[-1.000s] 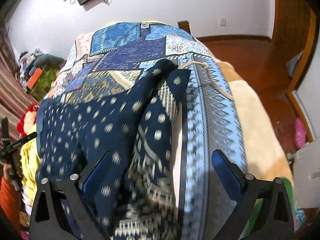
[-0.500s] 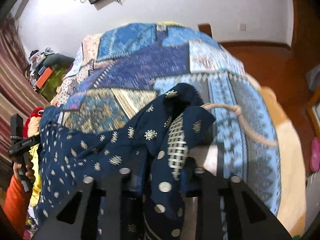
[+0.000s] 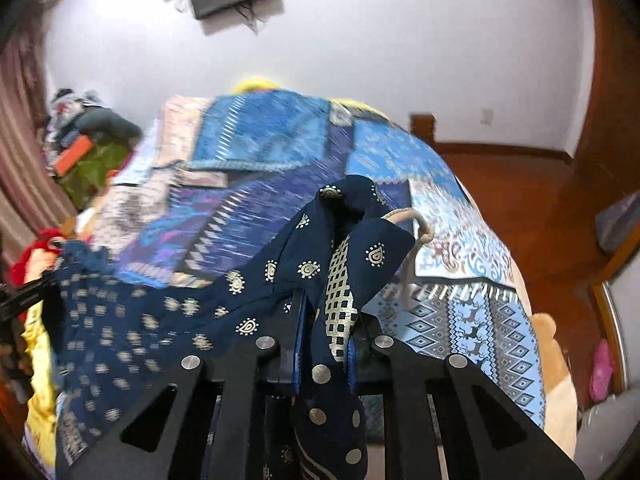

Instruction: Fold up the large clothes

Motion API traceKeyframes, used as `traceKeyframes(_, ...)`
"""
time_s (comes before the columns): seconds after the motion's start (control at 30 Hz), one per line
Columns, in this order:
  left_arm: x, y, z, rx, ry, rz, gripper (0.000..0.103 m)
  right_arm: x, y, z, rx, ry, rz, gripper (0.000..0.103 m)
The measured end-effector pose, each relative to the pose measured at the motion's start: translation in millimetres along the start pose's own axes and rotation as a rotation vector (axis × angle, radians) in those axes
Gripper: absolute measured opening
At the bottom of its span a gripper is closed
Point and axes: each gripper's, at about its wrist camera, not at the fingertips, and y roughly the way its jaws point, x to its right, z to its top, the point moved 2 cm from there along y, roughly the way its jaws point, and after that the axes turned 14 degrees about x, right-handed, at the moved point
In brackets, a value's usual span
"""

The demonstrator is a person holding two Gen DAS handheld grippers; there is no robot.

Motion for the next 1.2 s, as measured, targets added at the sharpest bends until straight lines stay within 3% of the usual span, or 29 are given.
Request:
traceKeyframes(0.13, 0.4, 22.4, -17.8, -0.039, 0.014, 0.033, 0.024, 6.0, 23.7, -21.6, -0.053, -0.053, -0.036, 0.016)
traceKeyframes(0.2, -0.2, 23.3, -21.9, -0.023, 0.029, 0.052, 0.032, 9.5, 23.1, -26.4, -0.054, -0.063, -0.066, 0.031)
traceKeyframes(0.27, -2.6, 21.0, -23.4, -0.014, 0.034, 0.053, 0.037, 17.3, 19.5, -27.6, -0.062, -0.083, -0.165, 0.082)
traceKeyframes(0.3, -5.1, 19.1, -23.9, -0.020, 0.029, 0.049, 0.040, 21.7, 17.1, -27.6, -0.066, -0.088, -0.194, 0.087)
traceKeyframes(0.4, -11.4, 7.0, -24.8, -0.033, 0.008, 0.036, 0.049, 34.9, 0.8, -27.7, -0.098, -0.044, -0.142, 0.087)
traceKeyframes(0.53, -12.6, -23.5, -25.0, -0.034, 0.037, 0.036, 0.050, 35.3, -48.8, -25.5, -0.070, -0.062, -0.113, 0.087)
traceKeyframes(0.7, -7.2, -93.0, -22.6, 0.009, 0.084, -0.004, 0.051, 16.2, -121.2, -22.0, -0.011, -0.093, -0.054, 0.087)
traceKeyframes(0.87, -1.5, -164.4, -23.0, 0.068, 0.104, -0.062, 0.057, -7.8, -198.3, -25.7, 0.061, -0.168, -0.041, 0.087)
traceKeyframes(1.0, 2.1, -217.7, -37.6, 0.092, 0.142, -0.105, 0.060, -23.2, -248.8, -42.7, 0.080, -0.179, -0.003, 0.087)
traceKeyframes(1.2, 0.7, -259.5, -87.3, 0.043, 0.126, -0.171, 0.065, -36.2, -304.3, -93.7, 0.063, -0.161, 0.040, 0.087)
